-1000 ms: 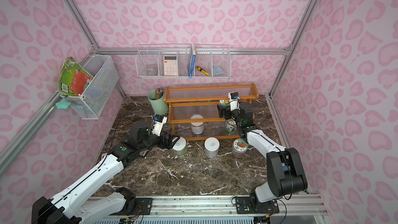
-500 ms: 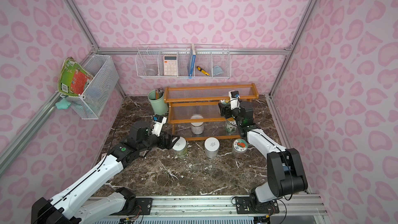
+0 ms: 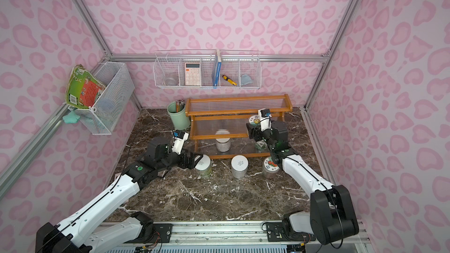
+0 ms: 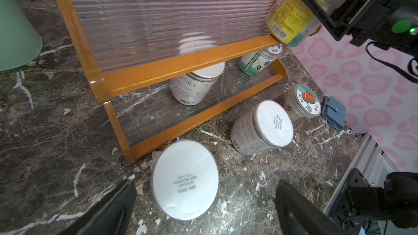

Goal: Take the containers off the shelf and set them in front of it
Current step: 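Pick up a container from the shelf, then place the container at the center of the board.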

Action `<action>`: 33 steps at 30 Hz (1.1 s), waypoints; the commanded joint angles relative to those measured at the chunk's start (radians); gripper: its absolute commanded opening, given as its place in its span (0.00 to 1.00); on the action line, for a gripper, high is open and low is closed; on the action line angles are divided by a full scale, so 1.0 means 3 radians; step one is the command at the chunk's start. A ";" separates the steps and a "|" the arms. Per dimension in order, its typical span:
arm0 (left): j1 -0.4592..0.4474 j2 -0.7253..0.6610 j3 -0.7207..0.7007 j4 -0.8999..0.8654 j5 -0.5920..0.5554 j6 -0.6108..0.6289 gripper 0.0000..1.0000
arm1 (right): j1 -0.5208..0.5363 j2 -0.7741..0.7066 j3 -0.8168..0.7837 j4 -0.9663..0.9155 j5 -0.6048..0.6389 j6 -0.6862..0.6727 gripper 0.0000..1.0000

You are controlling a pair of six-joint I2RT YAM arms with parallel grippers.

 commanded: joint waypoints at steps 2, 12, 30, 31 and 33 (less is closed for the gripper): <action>0.0001 -0.0009 0.0011 0.0030 0.0002 -0.0033 0.99 | 0.0033 -0.0403 -0.0175 -0.0269 0.0115 0.0044 0.70; 0.0001 0.0052 0.0020 0.0092 0.0088 -0.0046 0.99 | 0.0194 -0.1409 -0.0412 -0.1144 0.0529 0.0152 0.68; 0.0001 -0.0041 0.0053 0.0017 0.0129 -0.0084 0.99 | 0.1196 -0.2565 -0.0827 -0.2300 0.1943 0.1362 0.68; -0.0001 -0.0044 0.0059 0.0012 0.0134 -0.0086 0.99 | 0.1272 -0.2606 -0.0847 -0.2373 0.2028 0.1472 0.67; -0.0004 -0.0036 0.0064 0.0008 0.0149 -0.0086 0.99 | 0.1447 -0.2663 -0.0874 -0.2524 0.2266 0.1659 0.67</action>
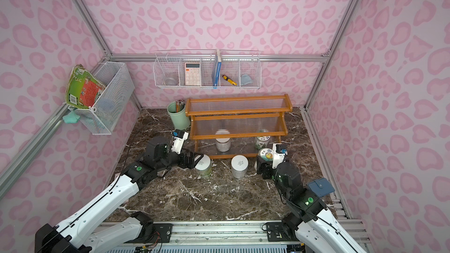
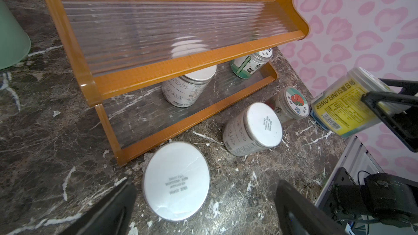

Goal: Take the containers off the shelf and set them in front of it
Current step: Place the container at the center of the board.

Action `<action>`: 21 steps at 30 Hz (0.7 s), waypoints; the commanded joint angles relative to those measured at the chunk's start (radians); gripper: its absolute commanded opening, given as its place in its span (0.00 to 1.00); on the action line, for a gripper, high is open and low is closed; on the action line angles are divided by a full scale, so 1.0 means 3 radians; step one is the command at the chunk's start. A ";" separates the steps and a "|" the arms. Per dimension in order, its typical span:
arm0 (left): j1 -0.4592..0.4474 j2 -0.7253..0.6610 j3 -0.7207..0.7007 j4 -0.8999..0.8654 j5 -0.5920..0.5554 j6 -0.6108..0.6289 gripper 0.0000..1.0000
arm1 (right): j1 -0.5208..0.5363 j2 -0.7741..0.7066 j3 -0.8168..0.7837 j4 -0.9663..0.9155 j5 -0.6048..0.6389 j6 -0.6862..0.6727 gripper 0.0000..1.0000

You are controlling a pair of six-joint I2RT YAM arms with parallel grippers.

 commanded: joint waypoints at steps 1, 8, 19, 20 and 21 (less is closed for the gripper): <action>0.0001 -0.0010 0.0043 0.0004 0.0040 -0.0017 0.99 | 0.0259 -0.0071 -0.0036 -0.0300 0.0583 0.0468 0.67; 0.0001 0.0015 0.0073 -0.0024 0.0039 -0.0019 0.99 | 0.0828 0.0064 -0.0066 -0.0615 0.1228 0.1017 0.67; 0.0001 0.0090 0.0105 -0.0067 0.0049 -0.0023 0.99 | 0.1497 0.0225 -0.0273 -0.0919 0.1761 0.1919 0.65; 0.0001 0.0105 0.0108 -0.0069 0.0056 -0.0024 0.99 | 0.1554 0.0234 -0.0283 -0.0977 0.1799 0.2015 0.65; 0.0001 0.0128 0.0108 -0.0068 0.0068 -0.0023 0.99 | 0.1623 0.0253 -0.0290 -0.1056 0.1848 0.2131 0.64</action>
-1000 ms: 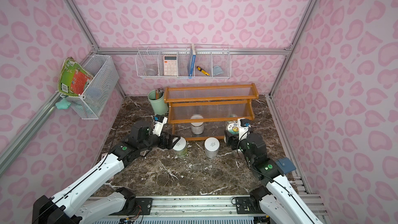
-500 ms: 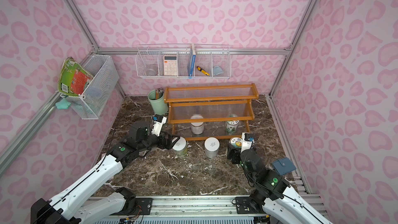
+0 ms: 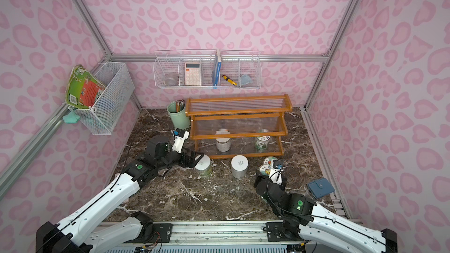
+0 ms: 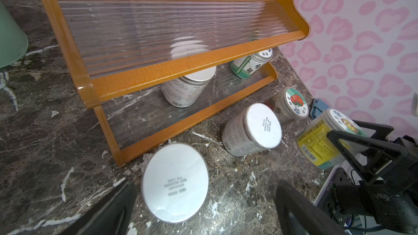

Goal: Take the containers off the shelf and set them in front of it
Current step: Place the container at the center of the board.

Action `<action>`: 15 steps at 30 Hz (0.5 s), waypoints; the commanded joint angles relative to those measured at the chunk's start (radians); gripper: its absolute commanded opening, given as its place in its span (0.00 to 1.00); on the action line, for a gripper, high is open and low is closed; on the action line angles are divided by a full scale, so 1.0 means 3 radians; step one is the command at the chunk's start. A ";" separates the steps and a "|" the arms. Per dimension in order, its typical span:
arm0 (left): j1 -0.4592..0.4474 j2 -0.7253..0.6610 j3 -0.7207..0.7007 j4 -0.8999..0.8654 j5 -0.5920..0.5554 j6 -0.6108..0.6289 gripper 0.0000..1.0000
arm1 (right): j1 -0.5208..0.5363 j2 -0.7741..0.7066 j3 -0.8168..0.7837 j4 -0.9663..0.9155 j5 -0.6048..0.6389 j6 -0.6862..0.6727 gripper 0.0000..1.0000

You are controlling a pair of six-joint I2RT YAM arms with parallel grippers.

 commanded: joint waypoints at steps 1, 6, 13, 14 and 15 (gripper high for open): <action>0.0003 0.0058 0.0049 -0.0039 0.0074 -0.0018 0.99 | 0.0179 0.0045 -0.0011 -0.0211 0.0315 0.0505 0.64; 0.0003 0.0155 0.0088 -0.0052 0.0143 -0.0004 0.99 | 0.0450 0.0288 0.0043 -0.0698 0.0440 0.1200 0.63; 0.0003 0.0162 0.0052 0.0017 0.0157 -0.0016 0.99 | 0.0517 0.0590 0.0126 -0.1051 0.0561 0.1739 0.63; 0.0003 0.0157 0.0039 0.0017 0.0153 -0.0019 0.99 | 0.0516 0.0598 0.0090 -0.1023 0.0568 0.1762 0.63; 0.0003 0.0152 0.0037 0.0017 0.0153 -0.0015 0.99 | 0.0507 0.0611 0.0050 -0.0993 0.0567 0.1792 0.63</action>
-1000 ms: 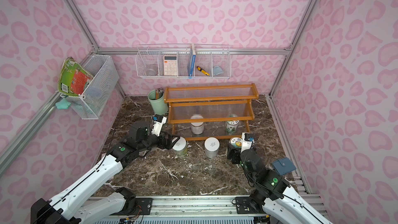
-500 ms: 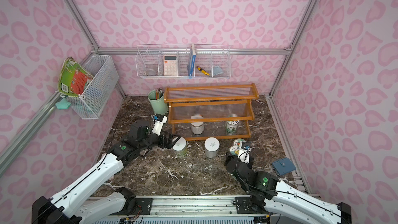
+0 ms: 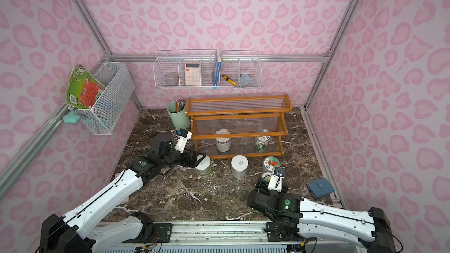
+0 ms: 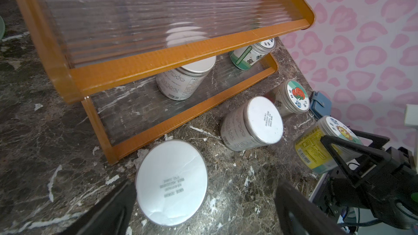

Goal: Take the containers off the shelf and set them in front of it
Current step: Place the container at the center of the board.

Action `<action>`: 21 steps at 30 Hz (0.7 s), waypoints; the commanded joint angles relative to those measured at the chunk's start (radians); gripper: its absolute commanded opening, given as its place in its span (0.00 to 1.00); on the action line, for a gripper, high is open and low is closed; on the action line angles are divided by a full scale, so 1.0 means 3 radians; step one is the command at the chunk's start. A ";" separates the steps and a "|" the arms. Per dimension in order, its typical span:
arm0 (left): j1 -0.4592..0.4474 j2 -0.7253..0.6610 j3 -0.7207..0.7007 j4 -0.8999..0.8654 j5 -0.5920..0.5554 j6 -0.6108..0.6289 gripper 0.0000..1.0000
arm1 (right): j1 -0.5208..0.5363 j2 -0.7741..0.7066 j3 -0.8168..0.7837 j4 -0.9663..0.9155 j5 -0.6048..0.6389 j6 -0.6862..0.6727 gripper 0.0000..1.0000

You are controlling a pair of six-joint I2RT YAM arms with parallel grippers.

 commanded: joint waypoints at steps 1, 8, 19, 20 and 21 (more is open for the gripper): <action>0.0005 -0.0024 -0.0013 0.0037 0.0047 -0.0017 0.99 | -0.0005 0.0046 -0.0101 -0.0087 0.0153 0.0338 0.63; 0.0003 -0.0055 -0.0031 0.0057 0.0032 -0.0019 0.99 | -0.0115 0.0149 -0.0348 0.0342 0.0140 0.0169 0.62; 0.0003 -0.0081 -0.0051 0.0047 -0.0004 -0.0014 0.99 | -0.0310 0.0206 -0.0529 0.0786 0.0020 -0.0161 0.74; 0.0003 -0.0081 -0.0056 0.0051 -0.0004 -0.0014 0.99 | -0.0309 0.0225 -0.0521 0.0781 0.0013 -0.0156 0.75; 0.0003 -0.0081 -0.0056 0.0051 -0.0001 -0.0014 0.99 | -0.0309 0.0244 -0.0514 0.0767 0.0010 -0.0148 0.77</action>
